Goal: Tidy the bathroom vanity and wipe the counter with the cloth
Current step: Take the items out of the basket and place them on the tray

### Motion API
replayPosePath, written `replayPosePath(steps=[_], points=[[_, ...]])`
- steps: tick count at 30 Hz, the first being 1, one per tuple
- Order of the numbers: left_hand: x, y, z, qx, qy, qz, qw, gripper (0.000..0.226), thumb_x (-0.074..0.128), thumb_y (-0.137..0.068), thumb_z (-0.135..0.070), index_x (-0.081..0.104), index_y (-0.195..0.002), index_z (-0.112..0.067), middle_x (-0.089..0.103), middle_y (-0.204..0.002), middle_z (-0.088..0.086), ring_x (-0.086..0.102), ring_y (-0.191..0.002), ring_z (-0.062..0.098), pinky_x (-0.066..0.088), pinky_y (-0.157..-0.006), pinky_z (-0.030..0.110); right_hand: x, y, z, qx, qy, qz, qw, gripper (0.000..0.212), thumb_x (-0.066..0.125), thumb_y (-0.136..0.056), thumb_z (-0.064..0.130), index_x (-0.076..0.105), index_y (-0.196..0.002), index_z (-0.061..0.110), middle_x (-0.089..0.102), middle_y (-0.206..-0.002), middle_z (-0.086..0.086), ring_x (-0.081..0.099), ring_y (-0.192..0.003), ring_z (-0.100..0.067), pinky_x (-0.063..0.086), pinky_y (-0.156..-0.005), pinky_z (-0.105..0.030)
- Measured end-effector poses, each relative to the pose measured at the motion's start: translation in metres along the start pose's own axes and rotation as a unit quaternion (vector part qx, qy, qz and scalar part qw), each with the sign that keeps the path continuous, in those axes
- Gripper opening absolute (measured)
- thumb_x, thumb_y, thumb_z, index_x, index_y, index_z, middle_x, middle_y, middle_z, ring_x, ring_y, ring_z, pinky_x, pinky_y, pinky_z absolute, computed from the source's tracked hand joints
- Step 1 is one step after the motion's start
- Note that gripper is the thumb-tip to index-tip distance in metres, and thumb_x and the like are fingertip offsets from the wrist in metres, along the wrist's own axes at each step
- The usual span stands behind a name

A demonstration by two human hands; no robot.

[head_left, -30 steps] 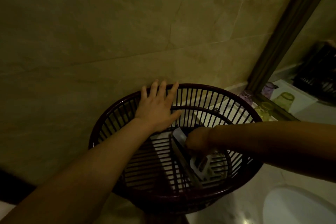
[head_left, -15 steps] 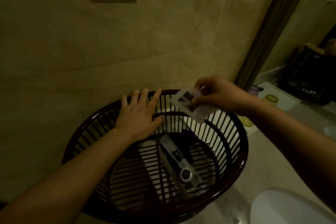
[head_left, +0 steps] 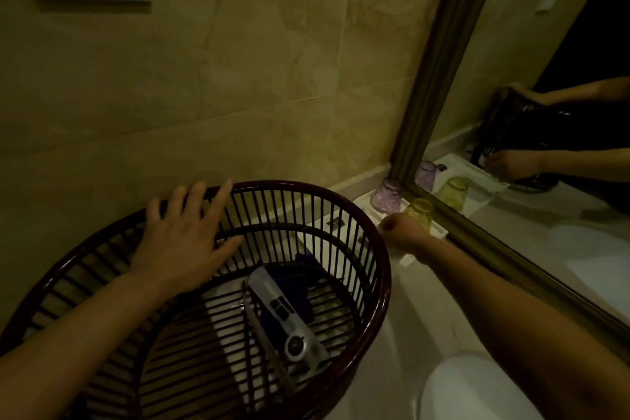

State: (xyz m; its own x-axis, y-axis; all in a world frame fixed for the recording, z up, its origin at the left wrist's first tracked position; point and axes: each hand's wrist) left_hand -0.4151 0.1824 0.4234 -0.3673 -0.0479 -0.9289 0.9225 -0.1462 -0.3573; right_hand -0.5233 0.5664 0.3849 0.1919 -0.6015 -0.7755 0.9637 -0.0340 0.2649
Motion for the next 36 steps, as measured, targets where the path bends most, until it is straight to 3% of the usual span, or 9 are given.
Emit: replayPosePath(steps=[3,6,9,14,21,26,29,34,36], points=[[-0.001,0.001,0.000,-0.001,-0.005,0.005,1.000,0.082,0.020,-0.088,-0.073,-0.001,-0.155,-0.030,0.034,-0.149,0.019,0.030,-0.134,0.038,0.028,-0.100,0.065,0.021,-0.009,-0.006,-0.018,0.099,0.053,0.993,0.014,0.065,-0.088,0.013,0.074,-0.098,0.008,0.068,-0.093,-0.010,0.062,-0.078,-0.020,0.049,-0.065,-0.030],[-0.001,0.001,0.000,-0.003,-0.004,0.007,1.000,0.083,0.021,-0.088,-0.073,-0.001,-0.155,-0.030,0.033,-0.150,0.018,0.027,-0.135,0.038,0.027,-0.101,0.065,0.032,-0.013,-0.009,-0.028,0.126,0.071,0.989,0.022,0.065,-0.090,0.017,0.071,-0.107,0.005,0.068,-0.105,-0.013,0.062,-0.087,-0.022,0.042,-0.069,-0.027],[-0.001,0.001,-0.001,-0.005,-0.008,0.007,1.000,0.082,0.021,-0.088,-0.072,-0.001,-0.155,-0.030,0.033,-0.150,0.018,0.026,-0.135,0.036,0.028,-0.102,0.065,0.028,-0.011,-0.010,-0.050,0.142,0.019,0.988,0.021,0.063,-0.091,0.017,0.070,-0.108,0.008,0.069,-0.113,-0.012,0.064,-0.098,-0.025,0.040,-0.071,-0.026],[0.000,0.001,-0.001,-0.010,0.007,0.015,1.000,0.082,0.015,-0.086,-0.074,-0.014,-0.152,-0.034,0.021,-0.157,0.016,0.016,-0.140,0.035,0.020,-0.107,0.063,-0.009,0.013,0.021,-0.107,0.092,-0.056,0.988,0.022,0.065,-0.090,0.018,0.069,-0.111,0.014,0.072,-0.107,-0.008,0.067,-0.089,-0.017,0.056,-0.084,-0.038],[-0.002,0.001,-0.002,-0.005,0.015,0.023,1.000,0.083,0.022,-0.089,-0.071,-0.021,-0.150,-0.034,0.011,-0.160,0.014,0.011,-0.142,0.035,0.014,-0.109,0.062,-0.068,0.095,0.113,-0.229,0.005,-0.096,0.969,0.008,0.064,-0.091,0.024,0.067,-0.098,0.021,0.070,-0.084,0.001,0.068,-0.076,-0.012,0.057,-0.072,-0.033],[-0.006,0.000,-0.003,0.000,0.016,0.026,1.000,0.083,0.024,-0.090,-0.069,-0.020,-0.150,-0.032,0.010,-0.160,0.015,0.011,-0.142,0.035,0.013,-0.109,0.061,-0.065,0.147,0.175,-0.323,0.090,-0.028,0.942,0.005,0.063,-0.086,0.040,0.061,-0.089,0.037,0.065,-0.083,0.012,0.063,-0.075,-0.001,0.050,-0.064,-0.019],[-0.006,0.000,-0.002,0.001,0.014,0.023,1.000,0.081,0.023,-0.091,-0.067,-0.020,-0.150,-0.032,0.011,-0.159,0.015,0.012,-0.142,0.035,0.016,-0.109,0.061,-0.029,0.151,0.199,-0.370,0.234,0.065,0.897,0.010,0.062,-0.089,0.038,0.063,-0.096,0.031,0.062,-0.085,0.013,0.060,-0.078,-0.003,0.048,-0.064,-0.020],[-0.006,0.000,-0.002,-0.001,0.026,0.013,1.000,0.080,0.026,-0.092,-0.064,-0.016,-0.151,-0.032,0.014,-0.158,0.014,0.013,-0.141,0.034,0.015,-0.110,0.060,0.069,0.138,0.203,-0.387,0.491,0.236,0.744,0.021,0.062,-0.092,0.028,0.066,-0.107,0.013,0.067,-0.099,-0.004,0.064,-0.089,-0.022,0.054,-0.076,-0.035],[-0.006,0.000,-0.001,-0.001,0.035,0.015,0.999,0.079,0.026,-0.092,-0.064,-0.016,-0.151,-0.032,0.013,-0.158,0.014,0.012,-0.142,0.034,0.013,-0.110,0.060,0.100,0.133,0.188,-0.361,0.567,0.293,0.680,0.033,0.065,-0.091,0.020,0.060,-0.121,0.009,0.064,-0.115,-0.012,0.063,-0.100,-0.028,0.056,-0.079,-0.030]])
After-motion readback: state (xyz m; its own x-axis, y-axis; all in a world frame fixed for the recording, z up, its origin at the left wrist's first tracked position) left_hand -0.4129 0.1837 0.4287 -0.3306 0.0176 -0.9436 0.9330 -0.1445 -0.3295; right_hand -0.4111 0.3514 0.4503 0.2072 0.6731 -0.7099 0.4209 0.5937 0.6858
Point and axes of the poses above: each hand's wrist, its own y-axis away from the middle knuckle, its own x-axis out of the palm, z = x × y
